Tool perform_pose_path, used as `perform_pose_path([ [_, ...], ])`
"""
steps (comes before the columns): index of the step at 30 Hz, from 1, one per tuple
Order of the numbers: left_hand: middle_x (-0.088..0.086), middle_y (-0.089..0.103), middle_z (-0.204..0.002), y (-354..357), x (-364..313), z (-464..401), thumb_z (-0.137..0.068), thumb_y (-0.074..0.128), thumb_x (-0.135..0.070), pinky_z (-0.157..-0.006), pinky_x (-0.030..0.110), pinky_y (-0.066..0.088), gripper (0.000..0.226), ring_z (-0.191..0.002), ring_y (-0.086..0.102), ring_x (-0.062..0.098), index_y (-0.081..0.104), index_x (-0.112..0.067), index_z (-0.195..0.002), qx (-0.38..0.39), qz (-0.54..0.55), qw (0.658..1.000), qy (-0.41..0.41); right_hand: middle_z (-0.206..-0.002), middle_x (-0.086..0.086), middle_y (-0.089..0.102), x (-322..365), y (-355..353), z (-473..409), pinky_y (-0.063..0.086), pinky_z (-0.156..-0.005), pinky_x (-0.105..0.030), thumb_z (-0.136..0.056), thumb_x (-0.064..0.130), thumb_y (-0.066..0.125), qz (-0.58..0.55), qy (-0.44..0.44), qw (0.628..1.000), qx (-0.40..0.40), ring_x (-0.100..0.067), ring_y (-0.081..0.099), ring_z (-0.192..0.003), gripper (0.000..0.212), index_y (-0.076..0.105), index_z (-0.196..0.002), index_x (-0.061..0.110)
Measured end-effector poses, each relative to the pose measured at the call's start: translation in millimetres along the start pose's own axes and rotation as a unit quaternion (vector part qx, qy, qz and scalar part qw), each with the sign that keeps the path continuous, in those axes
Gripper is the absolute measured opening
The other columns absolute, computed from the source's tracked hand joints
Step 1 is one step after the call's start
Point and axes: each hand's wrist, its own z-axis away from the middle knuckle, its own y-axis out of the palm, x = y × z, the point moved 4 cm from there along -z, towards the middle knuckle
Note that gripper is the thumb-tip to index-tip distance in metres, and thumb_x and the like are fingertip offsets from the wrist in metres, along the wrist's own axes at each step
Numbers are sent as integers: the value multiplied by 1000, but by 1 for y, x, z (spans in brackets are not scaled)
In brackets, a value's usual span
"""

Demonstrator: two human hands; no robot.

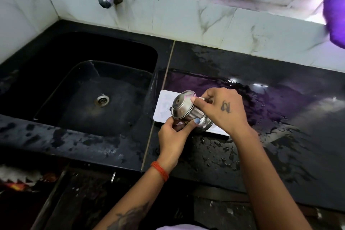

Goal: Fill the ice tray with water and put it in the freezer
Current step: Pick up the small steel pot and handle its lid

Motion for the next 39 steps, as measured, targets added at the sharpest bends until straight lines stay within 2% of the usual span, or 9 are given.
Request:
perform_pose_path([
  [4,2,75,-89,0,-1,0,-50,82,-48,-91,45,52,56,-89,70,18,69,-15,-93,11,28,1000,-5,-72,-2,69,7,1,-1,49,-70,-32,-81,51,61,29,-14,999,-2,-23,63,-78,29,59,-67,26],
  [10,0,75,-87,-1,-3,-1,-59,84,-37,-90,42,53,46,-87,71,15,69,-13,-95,11,11,1000,6,-68,-1,69,5,0,-1,49,-69,-30,-82,49,63,12,-10,1000,-6,-19,64,-73,30,67,-71,21],
  [15,-4,75,-86,-2,-8,-1,-62,85,-33,-82,32,55,39,-83,70,8,70,-17,-93,-11,-44,998,40,-62,4,67,-8,-3,3,51,-72,-35,-80,44,67,-69,27,997,-13,-16,64,-67,28,67,-66,20],
  [20,-8,74,-88,4,-16,2,-63,85,-27,-75,17,52,38,-82,68,0,69,-17,-97,-4,-59,997,51,-61,5,67,-16,-9,10,48,-70,-32,-80,43,67,-99,51,993,-30,-15,64,-66,28,65,-62,22],
  [26,-1,74,-91,17,-11,5,-64,85,-22,-80,24,54,40,-86,70,9,69,-12,-99,40,-5,999,4,-59,4,64,-19,-17,13,48,-66,-31,-81,45,66,-43,47,997,-44,-16,62,-64,29,66,-66,20],
  [30,3,75,-87,25,-4,8,-65,84,-18,-88,37,54,36,-87,70,17,69,-9,-97,58,32,998,-22,-63,0,66,-20,-19,14,47,-67,-31,-81,48,63,-1,34,998,-44,-20,63,-68,30,67,-71,19],
  [33,5,74,-88,30,0,8,-59,86,-29,-91,43,53,45,-89,70,21,68,-9,-96,69,41,996,-34,-64,0,67,-19,-21,13,39,-63,-27,-82,48,61,33,31,998,-35,-19,62,-70,31,67,-71,19],
  [36,6,74,-91,33,1,10,-47,83,-43,-93,45,51,62,-92,70,23,68,-10,-97,75,52,995,-45,-66,-2,67,-17,-21,12,42,-65,-28,-83,49,59,58,25,998,-31,-21,62,-72,34,66,-71,18],
  [39,7,74,-93,35,2,11,-58,85,-32,-94,45,50,49,-94,69,23,68,-10,-98,77,53,994,-51,-65,-2,66,-16,-21,11,45,-65,-30,-84,50,58,74,11,997,-36,-22,62,-71,37,66,-72,16],
])
